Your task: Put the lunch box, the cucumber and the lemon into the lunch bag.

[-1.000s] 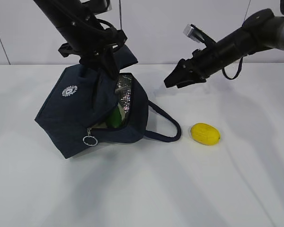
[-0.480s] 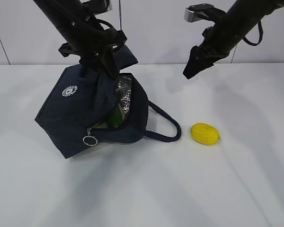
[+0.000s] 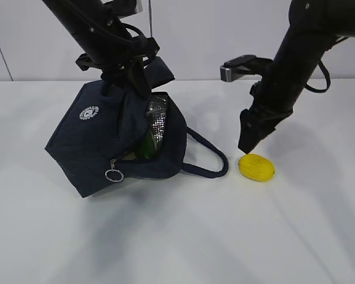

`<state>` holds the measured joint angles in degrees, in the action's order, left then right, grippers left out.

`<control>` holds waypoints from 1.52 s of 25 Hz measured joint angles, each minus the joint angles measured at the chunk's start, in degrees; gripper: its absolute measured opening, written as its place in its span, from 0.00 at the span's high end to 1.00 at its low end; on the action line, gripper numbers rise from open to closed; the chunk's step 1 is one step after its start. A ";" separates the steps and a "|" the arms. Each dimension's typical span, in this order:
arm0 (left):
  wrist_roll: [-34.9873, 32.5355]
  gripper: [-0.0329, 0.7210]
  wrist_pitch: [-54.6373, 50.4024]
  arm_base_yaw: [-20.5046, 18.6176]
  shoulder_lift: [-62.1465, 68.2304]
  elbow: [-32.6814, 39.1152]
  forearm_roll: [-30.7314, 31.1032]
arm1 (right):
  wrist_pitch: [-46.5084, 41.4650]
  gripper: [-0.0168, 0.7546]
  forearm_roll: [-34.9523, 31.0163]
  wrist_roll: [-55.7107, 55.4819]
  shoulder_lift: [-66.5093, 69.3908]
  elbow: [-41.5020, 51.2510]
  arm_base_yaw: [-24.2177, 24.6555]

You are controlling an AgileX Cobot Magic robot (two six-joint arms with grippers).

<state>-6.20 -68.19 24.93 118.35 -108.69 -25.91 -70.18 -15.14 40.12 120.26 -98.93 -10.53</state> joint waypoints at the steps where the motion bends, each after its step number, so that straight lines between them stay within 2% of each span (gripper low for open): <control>1: -0.21 0.95 -0.10 0.00 0.00 0.00 0.00 | 0.00 0.30 0.42 -0.12 0.00 1.60 0.00; 12: -0.84 0.95 -0.30 0.00 0.00 0.00 -0.09 | 1.38 0.31 5.46 -1.46 0.12 3.75 0.00; 26: -1.07 0.95 -0.30 0.00 0.00 0.00 -0.32 | 7.22 0.31 5.92 -1.54 6.69 3.75 0.00; 35: -1.07 0.95 -0.30 0.00 0.00 0.00 -0.41 | 7.66 0.52 5.57 -3.02 7.69 3.62 0.00; 38: -1.07 0.95 -0.43 0.00 0.00 0.00 -0.41 | 6.21 0.54 2.04 -3.87 7.81 1.58 0.12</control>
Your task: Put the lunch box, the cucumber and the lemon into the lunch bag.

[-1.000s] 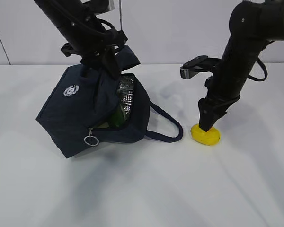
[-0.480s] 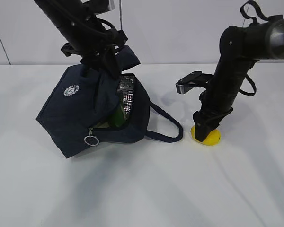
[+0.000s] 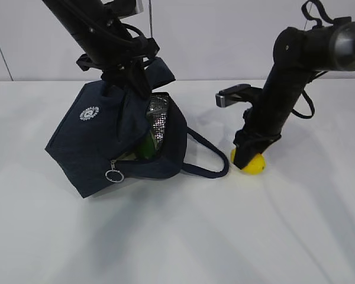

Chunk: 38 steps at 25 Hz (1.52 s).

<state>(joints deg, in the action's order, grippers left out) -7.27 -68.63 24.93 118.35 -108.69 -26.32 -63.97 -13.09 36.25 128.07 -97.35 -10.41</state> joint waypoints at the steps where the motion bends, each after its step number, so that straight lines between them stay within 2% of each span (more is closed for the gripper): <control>1: 0.00 0.95 0.01 0.00 0.00 0.00 0.00 | -0.43 0.54 -2.23 0.00 0.00 -1.03 0.12; 5: 0.00 0.95 -0.63 0.00 0.00 0.00 0.00 | -0.29 0.55 -14.08 0.99 0.00 -5.28 1.24; 7: 0.00 0.95 -0.86 0.00 0.00 0.00 0.00 | -0.09 0.55 -24.33 5.04 0.00 -5.96 2.06; 10: 0.00 0.95 -0.96 0.00 0.00 0.00 0.00 | 0.04 0.55 -35.77 11.87 0.00 -6.06 2.57; 18: 0.00 0.96 -1.08 0.00 0.00 0.00 -0.41 | 1.16 0.55 -53.11 22.99 3.14 -6.30 2.68; 27: 0.00 0.96 -1.08 0.00 0.00 0.00 -0.96 | 4.55 0.55 -62.53 29.63 7.22 -6.30 1.59; 34: 0.00 0.96 -1.08 0.00 0.00 0.00 -1.09 | 10.79 0.55 -64.25 32.09 8.16 -6.30 -0.36; 38: 0.00 0.96 -1.18 0.00 0.00 0.00 -1.09 | 14.03 0.51 -64.29 32.80 8.16 -6.40 -1.31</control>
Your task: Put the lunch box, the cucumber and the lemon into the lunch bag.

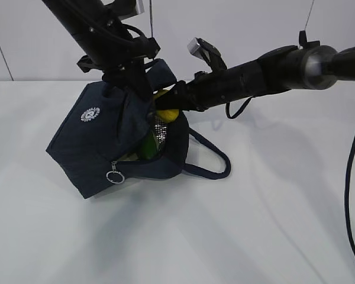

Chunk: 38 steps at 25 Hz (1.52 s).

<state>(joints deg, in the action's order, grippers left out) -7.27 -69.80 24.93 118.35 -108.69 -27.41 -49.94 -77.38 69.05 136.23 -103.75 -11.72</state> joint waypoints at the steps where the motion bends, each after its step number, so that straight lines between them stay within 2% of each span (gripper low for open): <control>1: 0.00 0.96 0.00 0.00 0.00 0.00 0.00 | 0.40 0.50 -0.07 0.14 0.00 0.00 -0.13; 4: 0.00 0.96 -0.10 0.00 0.00 0.00 0.00 | 0.74 0.46 -0.07 1.21 0.00 0.00 -0.46; 8: 0.00 0.96 -0.10 0.00 0.00 0.00 0.00 | 0.62 0.34 -0.07 1.46 0.00 0.00 -0.55; 11: 0.00 0.96 -0.19 0.00 0.00 0.00 -0.04 | 0.20 0.30 0.03 1.57 0.00 0.00 -0.55; 19: 0.00 0.96 -0.19 0.00 0.00 0.00 -0.04 | -4.57 0.29 2.60 0.43 -0.61 -0.02 1.32; 28: 0.00 0.96 -0.32 0.00 0.00 0.00 -0.04 | -14.43 0.31 4.51 -5.65 -0.71 -0.12 8.95; 38: 0.00 0.96 -0.35 0.00 0.00 0.00 -0.04 | -17.48 0.31 5.81 -8.06 2.41 -0.12 8.74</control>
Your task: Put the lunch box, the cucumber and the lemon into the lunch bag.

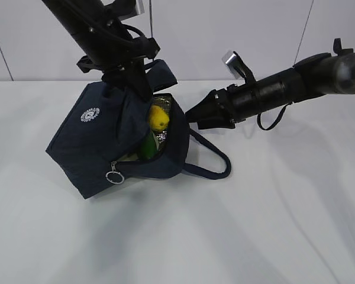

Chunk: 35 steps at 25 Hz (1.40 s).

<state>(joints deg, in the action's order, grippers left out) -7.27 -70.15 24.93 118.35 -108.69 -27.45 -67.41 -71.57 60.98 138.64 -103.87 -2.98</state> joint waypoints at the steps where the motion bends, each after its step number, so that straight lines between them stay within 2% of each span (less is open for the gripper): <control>1: 0.00 0.96 0.00 0.00 0.00 0.00 0.00 | 0.00 0.31 0.03 -0.46 0.42 0.00 0.00; 7: 0.00 0.96 0.00 0.00 0.00 0.00 0.00 | 0.00 0.31 0.91 -1.52 3.33 0.00 -0.66; 15: -0.10 0.96 -0.10 0.00 0.00 0.00 -0.09 | 0.00 0.35 0.91 -1.63 3.42 0.00 -4.83; 17: -0.10 0.96 -0.18 0.00 0.00 0.00 -0.09 | 0.00 0.40 0.78 -1.63 3.42 0.00 -5.07; 19: -0.10 0.96 -0.18 0.00 0.00 0.00 -0.09 | 0.00 0.50 0.69 -1.74 3.42 0.00 -5.07; 25: -0.20 0.96 -0.18 0.00 0.00 0.00 -0.09 | 0.00 0.94 0.79 -3.46 3.42 -0.11 -4.95; 30: -0.20 0.96 -0.18 0.00 0.00 0.00 -0.49 | -0.03 0.98 2.44 -5.81 3.42 -3.09 -4.74; 35: -1.01 0.96 0.24 0.00 0.00 0.00 -3.52 | -1.36 0.98 12.48 -13.59 0.85 -9.95 -4.54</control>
<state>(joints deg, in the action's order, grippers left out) -8.28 -69.92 24.93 118.35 -108.69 -30.97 -68.77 -59.10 47.39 139.49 -113.82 -7.52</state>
